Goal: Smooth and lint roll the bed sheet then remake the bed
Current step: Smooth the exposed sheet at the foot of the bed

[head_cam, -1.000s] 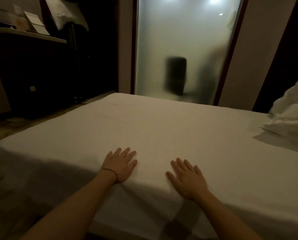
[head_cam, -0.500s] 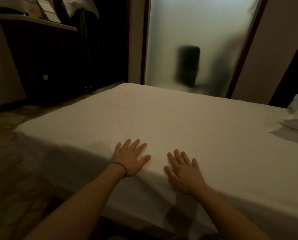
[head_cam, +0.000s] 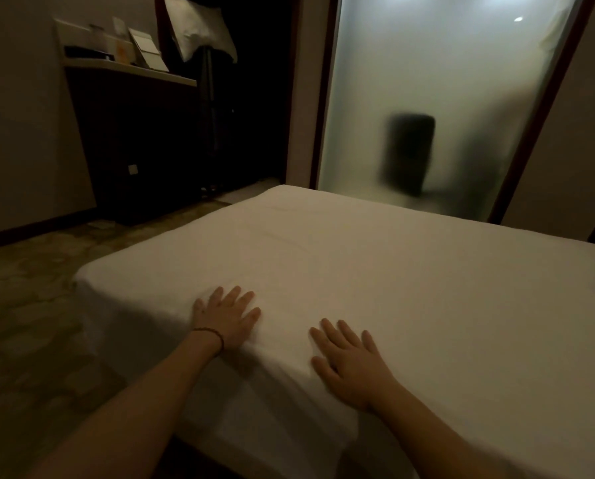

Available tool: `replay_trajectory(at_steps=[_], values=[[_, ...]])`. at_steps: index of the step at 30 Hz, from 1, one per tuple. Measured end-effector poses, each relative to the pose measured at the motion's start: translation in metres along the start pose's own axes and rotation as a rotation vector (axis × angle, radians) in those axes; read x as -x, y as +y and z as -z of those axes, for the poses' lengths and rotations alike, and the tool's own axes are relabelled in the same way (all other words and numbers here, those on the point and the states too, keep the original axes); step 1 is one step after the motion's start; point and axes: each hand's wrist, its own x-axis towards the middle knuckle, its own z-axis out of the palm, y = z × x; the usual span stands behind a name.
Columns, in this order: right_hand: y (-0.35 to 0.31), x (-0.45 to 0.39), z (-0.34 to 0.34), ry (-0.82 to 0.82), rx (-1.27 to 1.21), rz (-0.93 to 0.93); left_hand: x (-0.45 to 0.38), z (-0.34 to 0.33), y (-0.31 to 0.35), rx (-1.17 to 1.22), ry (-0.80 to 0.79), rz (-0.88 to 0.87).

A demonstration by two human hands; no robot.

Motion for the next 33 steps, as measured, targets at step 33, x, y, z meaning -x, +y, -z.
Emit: replay_trajectory(at_steps=[33], values=[[0.104,-0.37,0.024,-0.042,-0.036,-0.046,-0.373,0.036,-0.068,-0.006,-0.087,0.11]])
